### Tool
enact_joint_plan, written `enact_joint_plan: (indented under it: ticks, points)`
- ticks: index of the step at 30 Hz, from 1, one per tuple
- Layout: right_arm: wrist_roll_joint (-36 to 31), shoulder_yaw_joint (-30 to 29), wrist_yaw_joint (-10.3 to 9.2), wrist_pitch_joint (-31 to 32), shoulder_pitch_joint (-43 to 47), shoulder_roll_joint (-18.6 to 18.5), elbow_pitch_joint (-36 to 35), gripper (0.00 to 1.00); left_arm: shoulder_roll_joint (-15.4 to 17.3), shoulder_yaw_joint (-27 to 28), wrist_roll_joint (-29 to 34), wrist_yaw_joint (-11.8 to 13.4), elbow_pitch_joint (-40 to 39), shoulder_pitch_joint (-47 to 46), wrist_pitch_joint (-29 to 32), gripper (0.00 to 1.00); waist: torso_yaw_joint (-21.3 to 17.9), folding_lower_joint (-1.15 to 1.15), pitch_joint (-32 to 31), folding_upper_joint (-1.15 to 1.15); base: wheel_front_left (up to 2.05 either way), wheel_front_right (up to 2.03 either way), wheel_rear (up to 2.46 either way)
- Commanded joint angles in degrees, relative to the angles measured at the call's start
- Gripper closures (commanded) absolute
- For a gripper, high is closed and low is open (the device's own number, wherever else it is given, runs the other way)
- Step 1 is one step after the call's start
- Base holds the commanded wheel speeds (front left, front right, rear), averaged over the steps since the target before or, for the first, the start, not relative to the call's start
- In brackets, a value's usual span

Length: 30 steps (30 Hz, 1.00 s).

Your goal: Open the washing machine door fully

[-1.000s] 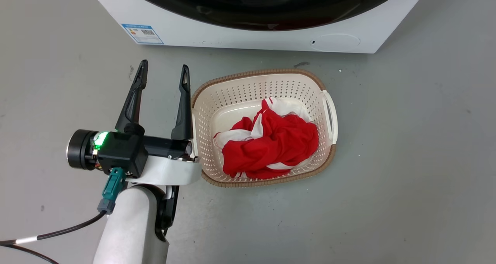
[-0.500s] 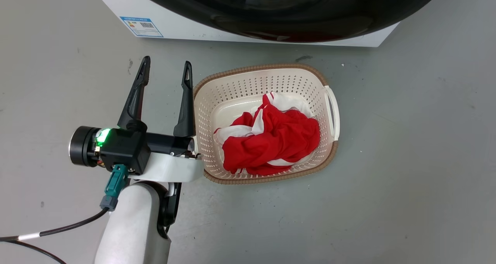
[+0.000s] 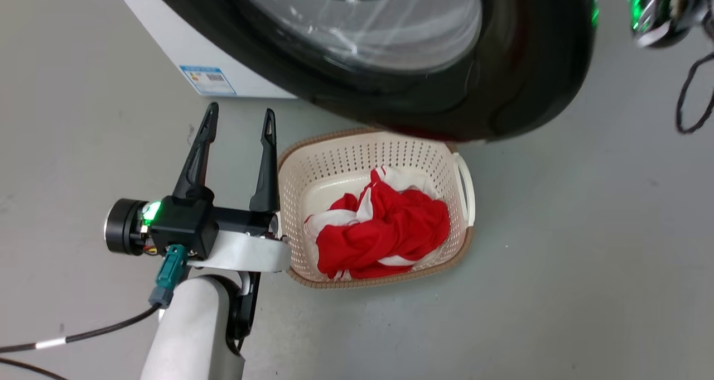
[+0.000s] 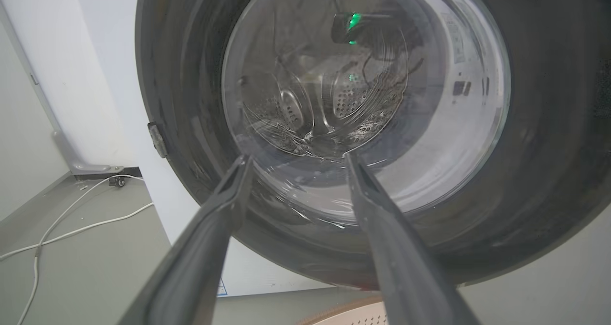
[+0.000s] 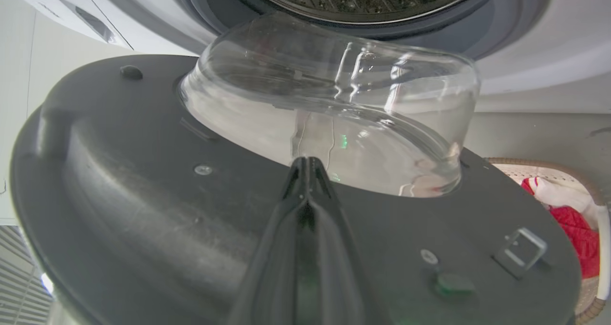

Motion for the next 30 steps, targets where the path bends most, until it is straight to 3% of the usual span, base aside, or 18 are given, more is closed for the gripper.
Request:
enact_joint_plan:
  ticks: [1, 14, 30]
  points:
    - [0.44, 0.4, 0.01, 0.81, 2.25, 0.79, -0.93, 1.0, -0.07, -0.07, 0.06, -0.15, 0.31, 1.16, -0.14, 0.0, -0.26, 0.0, -2.51, 0.0, 0.0, 0.0, 0.0]
    - [2.98, 2.7, 0.01, 6.62, 18.62, 6.15, -10.55, 1.0, -0.06, 0.19, -0.38, -1.21, 2.6, 7.11, -0.15, 0.0, -0.9, 0.0, -13.18, 0.0, 0.0, 0.0, 0.0]
    - [4.47, 8.75, 0.0, 10.14, 33.04, 11.03, -23.48, 1.0, -0.08, -0.22, -0.85, -1.76, 3.13, 11.23, -0.15, 0.0, 0.81, 0.0, -18.02, 0.0, 0.0, 0.0, 0.0]
